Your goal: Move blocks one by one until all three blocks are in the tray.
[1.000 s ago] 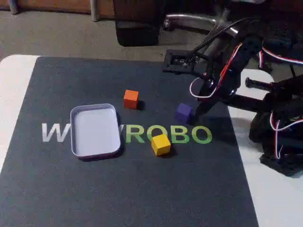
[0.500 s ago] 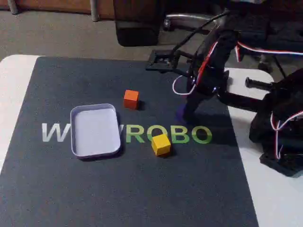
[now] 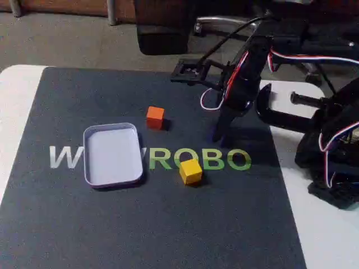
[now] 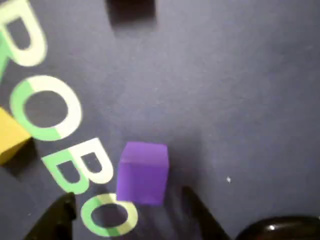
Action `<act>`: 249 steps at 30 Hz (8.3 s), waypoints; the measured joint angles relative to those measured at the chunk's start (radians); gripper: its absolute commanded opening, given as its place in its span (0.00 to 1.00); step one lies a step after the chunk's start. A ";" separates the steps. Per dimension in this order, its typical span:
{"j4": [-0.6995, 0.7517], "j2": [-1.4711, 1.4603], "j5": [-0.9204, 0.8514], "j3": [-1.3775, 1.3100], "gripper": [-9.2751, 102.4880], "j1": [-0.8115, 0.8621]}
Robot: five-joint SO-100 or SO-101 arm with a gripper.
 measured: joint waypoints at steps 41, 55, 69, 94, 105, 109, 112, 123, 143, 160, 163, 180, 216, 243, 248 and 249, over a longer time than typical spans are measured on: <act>-0.103 -0.166 -0.061 0.000 0.07 -0.011; -0.098 -0.143 0.078 -0.044 0.01 -0.110; -0.072 -0.373 0.488 -0.551 0.01 -0.301; -0.003 -0.798 0.554 -1.011 0.01 -0.370; -0.003 -0.868 0.534 -1.081 0.05 -0.374; -0.003 -0.868 0.529 -1.088 0.20 -0.374; -0.003 -0.868 0.514 -1.088 0.26 -0.373; 0.029 -0.868 0.468 -1.088 0.32 -0.370; 0.216 -0.699 0.364 -1.078 0.32 -0.310; 0.189 -0.221 0.190 -0.552 0.32 -0.262; 0.110 -0.150 0.143 -0.428 0.32 -0.255; -0.008 -0.126 -0.083 -0.250 0.33 -0.229; -0.209 0.084 -0.250 0.084 0.33 -0.336; -0.209 -0.224 -0.278 -0.121 0.33 -0.380; -0.210 -0.265 -0.278 -0.144 0.33 -0.374; -0.210 -0.275 -0.278 -0.149 0.33 -0.374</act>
